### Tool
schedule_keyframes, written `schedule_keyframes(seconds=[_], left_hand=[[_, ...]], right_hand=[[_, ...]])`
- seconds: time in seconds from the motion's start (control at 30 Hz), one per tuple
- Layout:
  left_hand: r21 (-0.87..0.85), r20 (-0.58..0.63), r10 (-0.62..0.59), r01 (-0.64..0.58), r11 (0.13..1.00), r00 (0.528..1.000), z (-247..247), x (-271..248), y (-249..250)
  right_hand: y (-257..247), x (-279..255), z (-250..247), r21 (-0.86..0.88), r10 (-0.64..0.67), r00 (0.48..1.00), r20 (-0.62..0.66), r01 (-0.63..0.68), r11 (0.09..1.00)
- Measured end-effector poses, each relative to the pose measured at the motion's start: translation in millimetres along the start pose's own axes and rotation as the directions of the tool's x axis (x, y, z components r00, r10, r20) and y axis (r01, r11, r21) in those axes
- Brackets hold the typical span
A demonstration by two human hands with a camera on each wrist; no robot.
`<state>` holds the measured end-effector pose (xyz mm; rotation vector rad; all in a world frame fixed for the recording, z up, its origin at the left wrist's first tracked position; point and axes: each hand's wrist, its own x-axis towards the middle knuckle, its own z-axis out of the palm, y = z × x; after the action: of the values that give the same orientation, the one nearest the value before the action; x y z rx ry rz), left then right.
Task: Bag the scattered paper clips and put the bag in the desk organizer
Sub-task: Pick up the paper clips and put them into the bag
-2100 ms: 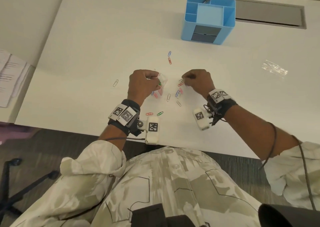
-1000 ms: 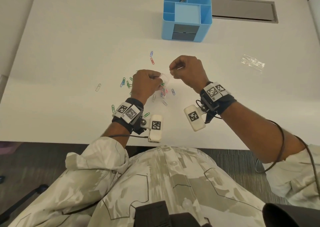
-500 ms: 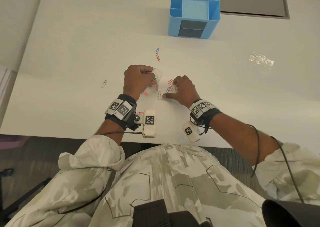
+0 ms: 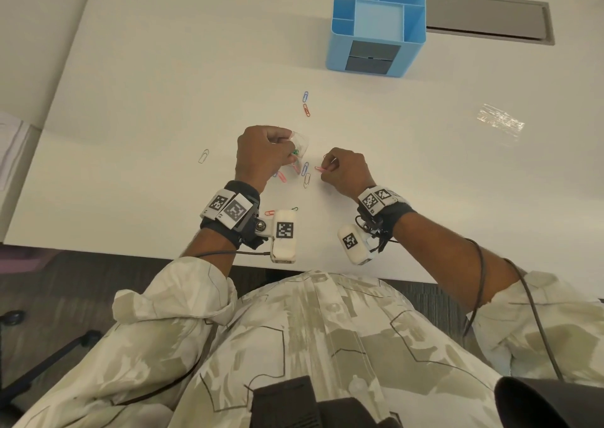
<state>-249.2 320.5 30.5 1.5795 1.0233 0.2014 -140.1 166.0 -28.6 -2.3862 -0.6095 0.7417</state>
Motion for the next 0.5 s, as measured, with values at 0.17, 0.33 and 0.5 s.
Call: schedule_keyframes(seconds=[0.17,0.33,0.5], left_hand=[[0.002,0.006,0.0,0.0,1.0,1.0,-1,-1,-2],[-0.007,0.017,-0.001,0.001,1.0,1.0,1,-2,-1],[0.004,0.033,0.002,-0.002,1.0,0.999,7,-5,1]], right_hand=[[0,0,-8,-0.006,-0.008,1.0,-0.024,0.008,1.0],[-8,-4,-29,0.13,-0.049,0.998,-0.048,0.055,0.99],[-33,-14,-58,0.351,-0.114,0.992,-0.056,0.127,0.928]])
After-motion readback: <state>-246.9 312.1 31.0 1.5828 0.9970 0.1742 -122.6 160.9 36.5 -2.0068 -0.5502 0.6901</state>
